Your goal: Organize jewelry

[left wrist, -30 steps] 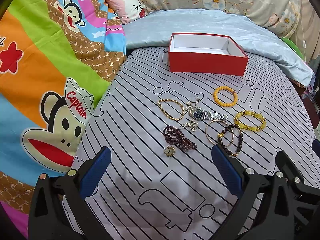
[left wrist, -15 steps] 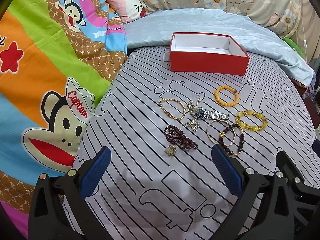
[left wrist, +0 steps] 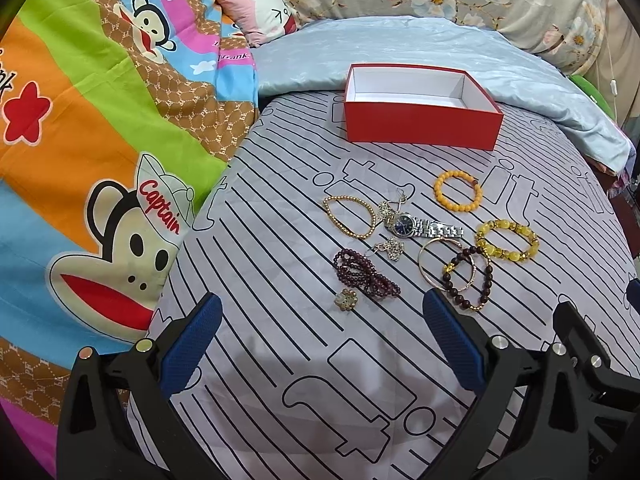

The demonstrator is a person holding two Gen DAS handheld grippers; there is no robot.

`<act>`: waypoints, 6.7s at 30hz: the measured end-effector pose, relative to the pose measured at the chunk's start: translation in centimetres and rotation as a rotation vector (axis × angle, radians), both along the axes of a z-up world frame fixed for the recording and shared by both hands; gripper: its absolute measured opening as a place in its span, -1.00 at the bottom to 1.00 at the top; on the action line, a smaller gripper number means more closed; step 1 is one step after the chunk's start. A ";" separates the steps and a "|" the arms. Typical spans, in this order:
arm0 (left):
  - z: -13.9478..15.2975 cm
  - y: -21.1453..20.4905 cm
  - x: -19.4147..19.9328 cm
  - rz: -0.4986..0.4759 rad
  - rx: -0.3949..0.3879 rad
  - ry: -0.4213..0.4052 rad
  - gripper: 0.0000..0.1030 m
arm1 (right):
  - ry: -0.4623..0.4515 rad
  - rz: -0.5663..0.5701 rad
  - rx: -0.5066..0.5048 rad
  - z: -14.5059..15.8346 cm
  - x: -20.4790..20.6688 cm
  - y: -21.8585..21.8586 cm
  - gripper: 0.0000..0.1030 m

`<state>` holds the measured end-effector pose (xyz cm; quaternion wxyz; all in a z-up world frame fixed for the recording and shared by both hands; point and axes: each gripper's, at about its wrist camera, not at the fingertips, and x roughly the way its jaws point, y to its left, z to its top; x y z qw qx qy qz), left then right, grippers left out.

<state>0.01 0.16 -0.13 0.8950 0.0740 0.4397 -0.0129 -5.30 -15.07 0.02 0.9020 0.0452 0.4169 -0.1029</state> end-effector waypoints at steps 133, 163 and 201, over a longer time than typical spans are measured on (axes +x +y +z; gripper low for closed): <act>-7.5 -0.3 8.7 -0.117 -0.221 0.192 -0.44 | 0.123 0.033 0.102 -8.1 11.0 -4.9 -0.80; -1.1 -0.5 7.0 -0.208 -0.304 0.108 -0.95 | -0.034 0.046 0.136 -0.8 7.7 -5.3 -0.84; 5.9 -8.5 28.6 -0.234 -0.174 -0.122 -0.95 | -0.175 0.188 0.185 6.2 30.5 -6.8 -0.84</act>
